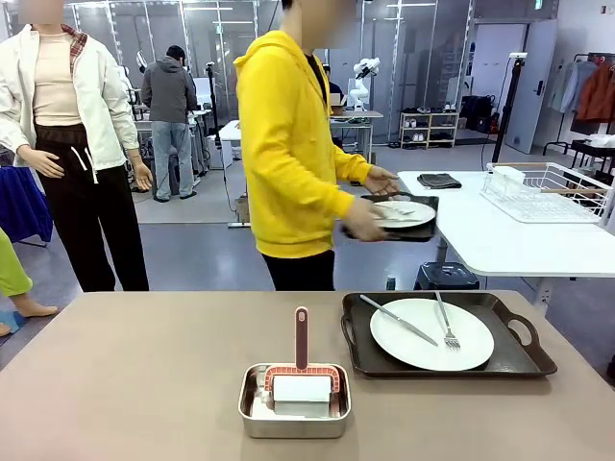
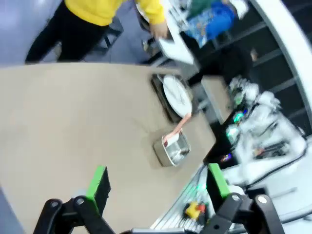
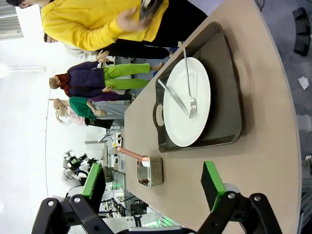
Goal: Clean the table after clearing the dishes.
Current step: When the left (or right) Handle tray is removed, use the left hand (or right hand) to clean the left (or right) side of the table with the Lint Roller.
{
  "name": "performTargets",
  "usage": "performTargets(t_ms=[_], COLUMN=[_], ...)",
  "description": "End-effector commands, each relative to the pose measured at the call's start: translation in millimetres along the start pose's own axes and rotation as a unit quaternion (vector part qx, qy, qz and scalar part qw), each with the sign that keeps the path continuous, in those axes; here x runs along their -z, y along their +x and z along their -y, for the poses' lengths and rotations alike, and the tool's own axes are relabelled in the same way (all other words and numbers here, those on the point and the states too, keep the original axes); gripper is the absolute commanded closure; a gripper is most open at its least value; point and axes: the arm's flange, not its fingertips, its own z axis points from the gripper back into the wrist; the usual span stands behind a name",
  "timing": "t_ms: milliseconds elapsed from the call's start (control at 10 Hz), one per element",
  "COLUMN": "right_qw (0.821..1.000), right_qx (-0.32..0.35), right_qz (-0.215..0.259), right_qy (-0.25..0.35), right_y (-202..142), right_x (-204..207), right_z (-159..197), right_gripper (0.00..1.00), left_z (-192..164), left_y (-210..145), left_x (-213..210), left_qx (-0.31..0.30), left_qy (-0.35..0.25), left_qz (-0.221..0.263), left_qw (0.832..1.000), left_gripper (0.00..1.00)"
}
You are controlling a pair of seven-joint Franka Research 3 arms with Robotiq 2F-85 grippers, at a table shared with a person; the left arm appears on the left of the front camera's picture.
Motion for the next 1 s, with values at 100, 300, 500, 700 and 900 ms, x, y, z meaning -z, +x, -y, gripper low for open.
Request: performTargets(t_ms=[100,300,500,700,900], right_qw=[1.000,1.000,1.000,1.000,1.000], right_qx=[-0.002,-0.002,-0.002,-0.002,-0.002], right_qz=[0.001,0.001,0.001,0.001,0.001], right_qy=[0.004,0.004,0.004,0.004,0.004], right_y=[-0.9,-0.9,-0.9,-0.9,-0.9], right_x=[-1.2,-1.2,-1.2,-1.2,-1.2], right_z=[-1.9,-1.9,-1.9,-1.9,-1.9], right_gripper=[0.00,0.00,0.00,0.00,0.00], left_z=[117.8,202.1,254.6,284.1,290.0], left_y=[77.5,110.9,97.7,67.9,43.0], left_x=[78.6,167.1,253.6,335.7,398.6], left_qx=[0.232,0.359,0.444,0.494,0.518], left_qy=[0.040,0.024,0.019,0.000,-0.005], left_qz=[-0.126,-0.240,-0.352,-0.429,-0.480], left_qw=[0.964,0.902,0.824,0.756,0.708], left_gripper=[0.00,0.00,0.00,0.00,0.00])
